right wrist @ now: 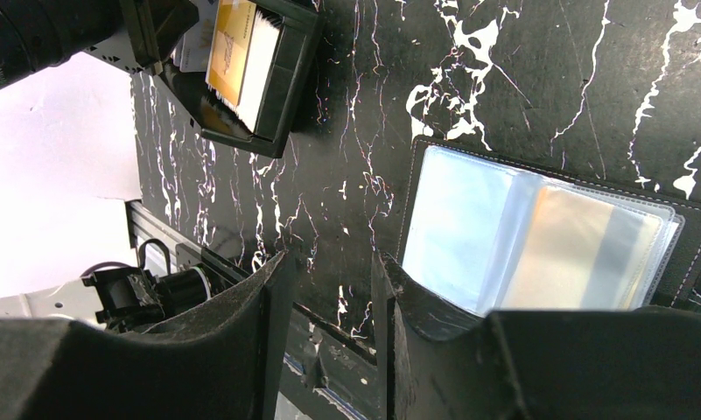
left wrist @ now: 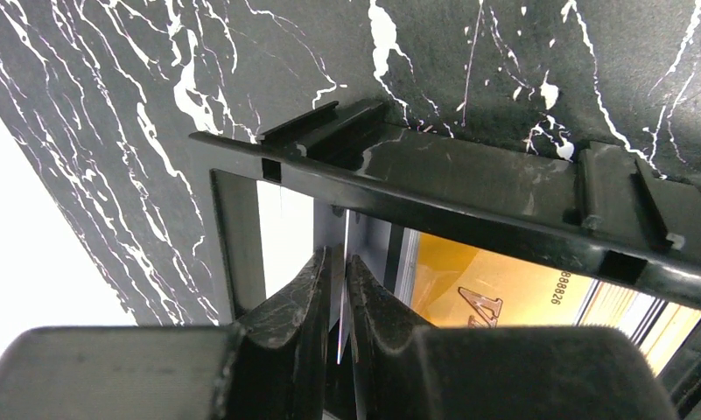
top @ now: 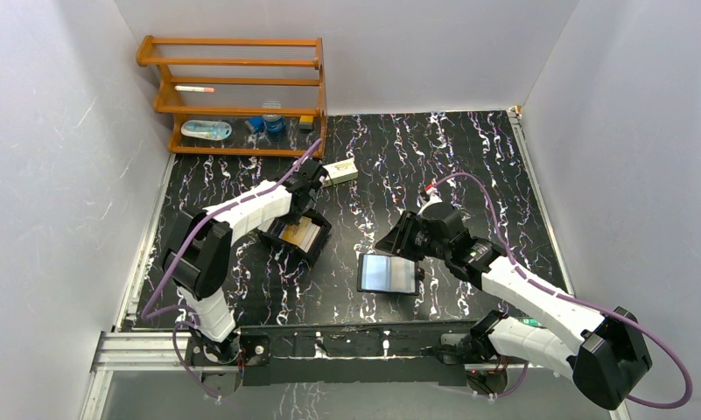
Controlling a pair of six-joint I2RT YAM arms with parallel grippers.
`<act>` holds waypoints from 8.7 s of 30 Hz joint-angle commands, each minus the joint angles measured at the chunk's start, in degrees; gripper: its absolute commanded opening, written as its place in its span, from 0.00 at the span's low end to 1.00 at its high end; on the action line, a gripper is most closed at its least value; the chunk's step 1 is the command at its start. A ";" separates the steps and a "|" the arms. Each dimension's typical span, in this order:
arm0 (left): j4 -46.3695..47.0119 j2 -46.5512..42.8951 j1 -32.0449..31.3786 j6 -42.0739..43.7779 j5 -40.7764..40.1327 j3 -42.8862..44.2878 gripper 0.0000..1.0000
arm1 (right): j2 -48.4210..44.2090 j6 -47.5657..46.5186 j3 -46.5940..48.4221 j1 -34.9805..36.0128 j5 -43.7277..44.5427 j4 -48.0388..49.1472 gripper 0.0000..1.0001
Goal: Put the credit cards into the card holder
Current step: Pick up the credit card from the storage box, then insert the credit card into the card holder.
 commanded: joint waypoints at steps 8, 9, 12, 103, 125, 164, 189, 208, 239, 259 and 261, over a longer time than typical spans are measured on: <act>-0.13 1.31 0.57 -2.12 1.69 -1.10 0.10 | -0.88 -0.61 1.08 0.23 0.55 1.21 0.46; -0.18 1.44 0.56 -2.04 1.83 -1.15 0.10 | -0.91 -0.64 1.18 0.25 0.57 1.26 0.46; -0.52 1.82 0.73 -1.94 2.02 -1.20 0.11 | -1.17 -0.67 1.32 0.22 0.67 1.00 0.46; 12.29 -28.15 -4.26 -25.56 53.57 -13.83 0.41 | -3.14 -12.51 2.89 -0.26 4.09 -4.33 0.00; 25.87 -7.06 -19.82 -31.53 46.42 -15.77 0.11 | -1.84 -14.89 -13.27 -16.33 -13.56 13.46 0.00; 26.55 -4.37 -21.09 -31.24 41.62 -20.53 0.11 | 0.74 -7.39 -20.94 -17.08 -13.94 26.12 0.00; 24.29 -4.35 -21.27 -30.81 40.10 -19.57 0.13 | -1.97 -5.59 -19.60 -18.67 -14.76 24.47 0.00; 24.12 -4.21 -22.04 -31.34 39.70 -19.31 0.13 | 2.44 -3.05 -23.64 -18.87 -14.99 31.41 0.00; 24.06 -3.99 -23.09 -31.68 39.52 -19.08 0.14 | 13.20 -3.70 -29.46 -18.85 -18.92 48.91 0.00; 24.05 -3.54 -23.53 -31.58 39.06 -19.53 0.15 | 15.40 -7.36 -28.79 -18.88 -14.72 52.99 0.00; 24.32 -3.30 -23.67 -31.61 39.53 -19.25 0.16 | 15.83 -7.47 -28.87 -18.91 -14.53 52.49 0.00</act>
